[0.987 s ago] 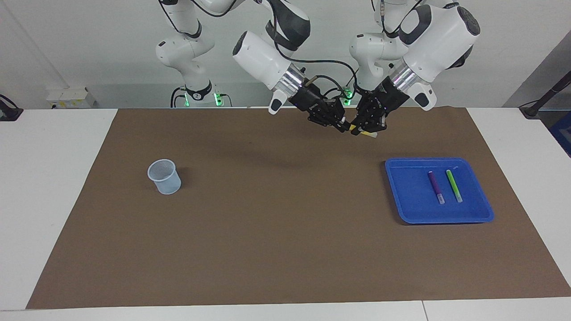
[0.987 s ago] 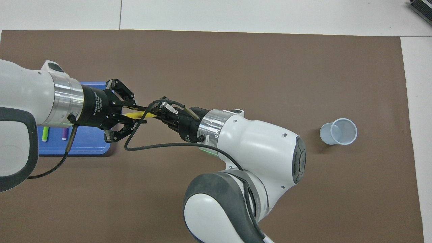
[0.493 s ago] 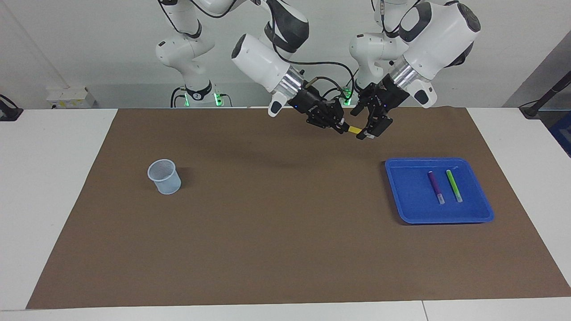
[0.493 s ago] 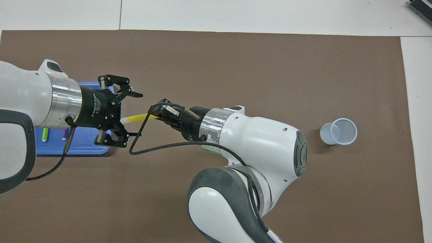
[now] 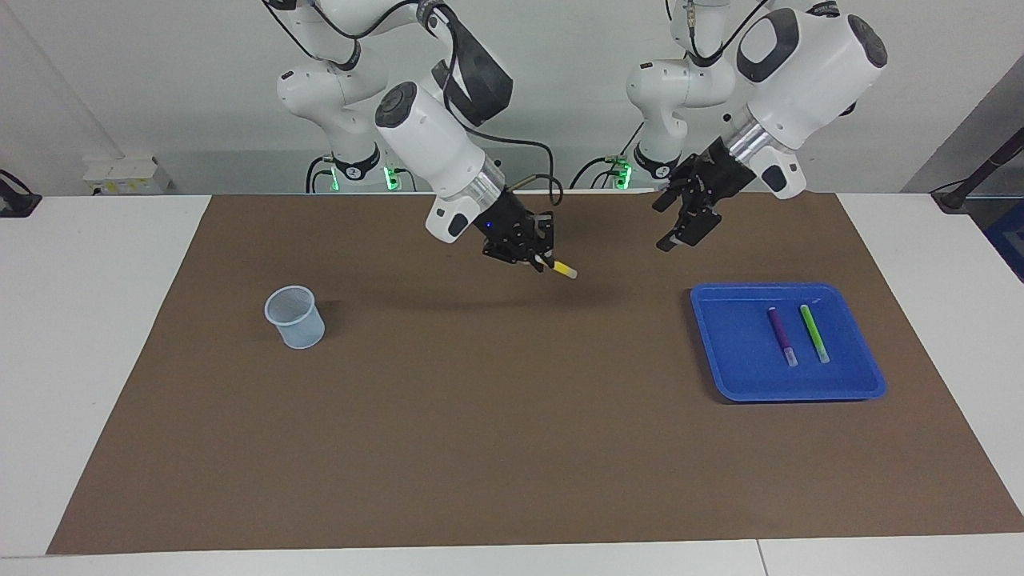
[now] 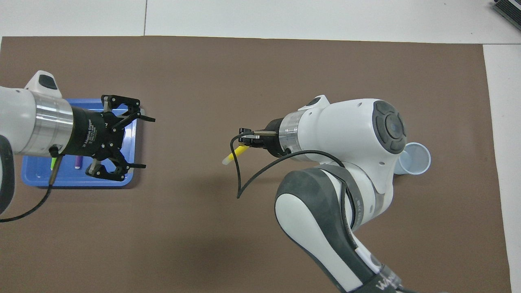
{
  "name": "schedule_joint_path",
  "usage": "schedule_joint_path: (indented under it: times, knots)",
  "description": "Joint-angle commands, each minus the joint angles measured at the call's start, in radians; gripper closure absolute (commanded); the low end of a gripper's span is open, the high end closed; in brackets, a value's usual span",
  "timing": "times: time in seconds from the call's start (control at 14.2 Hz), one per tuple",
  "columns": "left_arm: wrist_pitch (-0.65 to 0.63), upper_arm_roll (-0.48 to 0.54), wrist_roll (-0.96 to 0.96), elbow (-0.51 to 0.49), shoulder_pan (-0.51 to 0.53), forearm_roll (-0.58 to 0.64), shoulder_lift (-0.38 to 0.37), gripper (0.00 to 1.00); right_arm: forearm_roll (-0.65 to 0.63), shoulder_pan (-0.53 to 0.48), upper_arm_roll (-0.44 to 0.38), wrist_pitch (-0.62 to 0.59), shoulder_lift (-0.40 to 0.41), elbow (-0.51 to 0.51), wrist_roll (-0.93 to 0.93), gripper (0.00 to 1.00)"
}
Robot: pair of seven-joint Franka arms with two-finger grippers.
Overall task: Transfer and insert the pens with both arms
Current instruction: 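Insert the yellow pen into the white cup with the right gripper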
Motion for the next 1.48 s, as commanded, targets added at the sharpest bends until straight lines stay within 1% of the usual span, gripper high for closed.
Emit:
schedule_joint_path:
  times: [0.0, 0.07, 0.21, 0.28, 0.42, 0.56, 0.63, 0.78, 0.85, 0.92, 0.99, 1.06, 1.2, 1.41]
  knots:
    - [-0.069, 0.001, 0.158, -0.017, 0.072, 0.000, -0.036, 0.00, -0.099, -0.076, 0.004, -0.143, -0.033, -0.014, -0.147, 1.00]
    - [-0.074, 0.001, 0.188, -0.017, 0.092, 0.011, -0.036, 0.00, -0.158, -0.113, 0.005, -0.201, -0.049, -0.008, -0.190, 1.00]
    - [-0.065, -0.002, 0.331, -0.007, 0.092, 0.127, -0.036, 0.00, -0.243, -0.173, 0.004, -0.324, -0.088, -0.007, -0.289, 1.00]
    - [-0.054, 0.000, 0.411, -0.003, 0.094, 0.150, -0.035, 0.00, -0.290, -0.202, 0.002, -0.379, -0.105, -0.007, -0.343, 1.00]
    - [-0.077, 0.020, 0.514, 0.003, 0.104, 0.158, -0.038, 0.00, -0.437, -0.257, 0.004, -0.471, -0.138, -0.007, -0.472, 1.00]
    - [-0.103, 0.038, 0.702, 0.002, 0.114, 0.161, -0.040, 0.00, -0.573, -0.306, 0.004, -0.511, -0.147, -0.011, -0.628, 1.00]
    - [-0.111, 0.047, 0.820, -0.001, 0.129, 0.167, -0.041, 0.00, -0.623, -0.343, 0.004, -0.511, -0.150, -0.019, -0.706, 1.00]
    - [-0.118, 0.047, 0.958, -0.004, 0.169, 0.171, -0.050, 0.00, -0.682, -0.403, 0.005, -0.490, -0.153, -0.043, -0.828, 1.00]
    - [-0.114, 0.047, 0.995, -0.007, 0.175, 0.192, -0.050, 0.00, -0.691, -0.424, 0.006, -0.455, -0.161, -0.069, -0.865, 1.00]
    - [-0.117, 0.046, 1.034, -0.009, 0.175, 0.260, -0.052, 0.00, -0.694, -0.441, 0.004, -0.400, -0.176, -0.118, -0.886, 1.00]
    - [-0.115, 0.047, 1.099, -0.021, 0.175, 0.299, -0.056, 0.00, -0.694, -0.463, 0.005, -0.337, -0.187, -0.164, -0.897, 1.00]
    - [-0.108, 0.049, 1.166, -0.033, 0.178, 0.313, -0.065, 0.00, -0.694, -0.471, 0.006, -0.302, -0.188, -0.187, -0.897, 1.00]
    - [-0.097, 0.050, 1.272, -0.047, 0.235, 0.327, -0.069, 0.00, -0.694, -0.460, 0.007, -0.294, -0.187, -0.192, -0.880, 1.00]
    - [-0.039, 0.050, 1.335, -0.084, 0.249, 0.365, -0.069, 0.00, -0.687, -0.461, 0.007, -0.248, -0.173, -0.194, -0.876, 1.00]
